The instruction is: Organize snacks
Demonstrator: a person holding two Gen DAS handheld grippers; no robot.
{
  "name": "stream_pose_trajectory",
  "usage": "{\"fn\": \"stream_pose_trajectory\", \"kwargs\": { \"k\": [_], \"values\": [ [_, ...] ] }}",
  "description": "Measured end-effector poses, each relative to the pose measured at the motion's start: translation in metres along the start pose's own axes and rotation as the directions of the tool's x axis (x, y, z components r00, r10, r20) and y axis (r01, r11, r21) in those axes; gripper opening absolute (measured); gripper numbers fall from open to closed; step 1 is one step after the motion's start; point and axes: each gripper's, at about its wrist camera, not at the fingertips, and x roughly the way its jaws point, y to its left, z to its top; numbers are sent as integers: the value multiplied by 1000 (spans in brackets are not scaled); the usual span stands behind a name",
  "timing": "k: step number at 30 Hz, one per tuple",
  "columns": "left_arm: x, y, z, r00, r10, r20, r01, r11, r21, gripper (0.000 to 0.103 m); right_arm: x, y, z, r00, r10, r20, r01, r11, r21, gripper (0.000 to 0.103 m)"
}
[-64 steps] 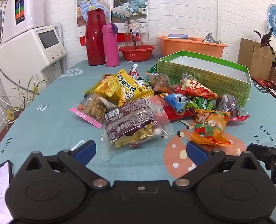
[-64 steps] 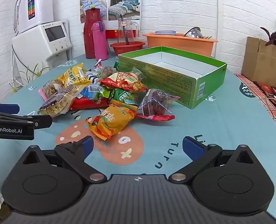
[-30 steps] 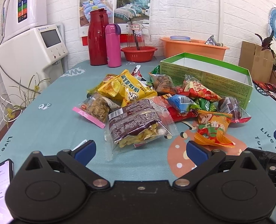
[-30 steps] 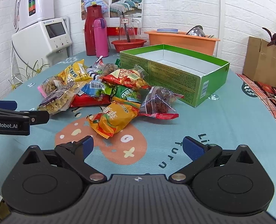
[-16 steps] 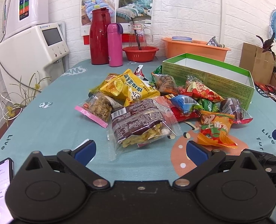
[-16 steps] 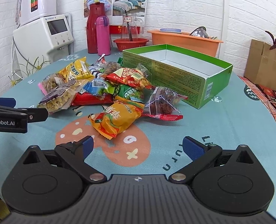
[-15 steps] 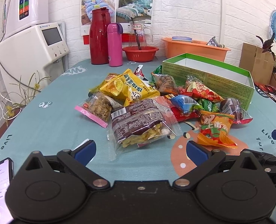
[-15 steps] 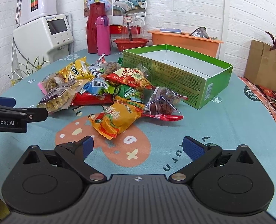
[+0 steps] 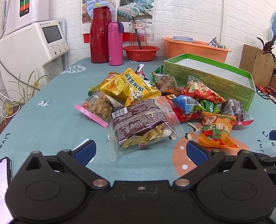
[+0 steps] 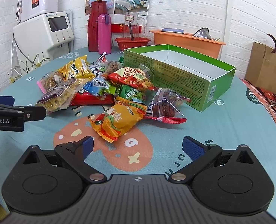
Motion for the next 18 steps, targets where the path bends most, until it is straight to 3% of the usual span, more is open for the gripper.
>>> {"fn": "stream_pose_trajectory", "kwargs": {
  "k": [18],
  "values": [
    [7, 0, 1, 1000, 3, -13, -3, 1000, 4, 103, 6, -1, 1, 1000, 0, -7, 0, 1000, 2, 103]
  ]
}}
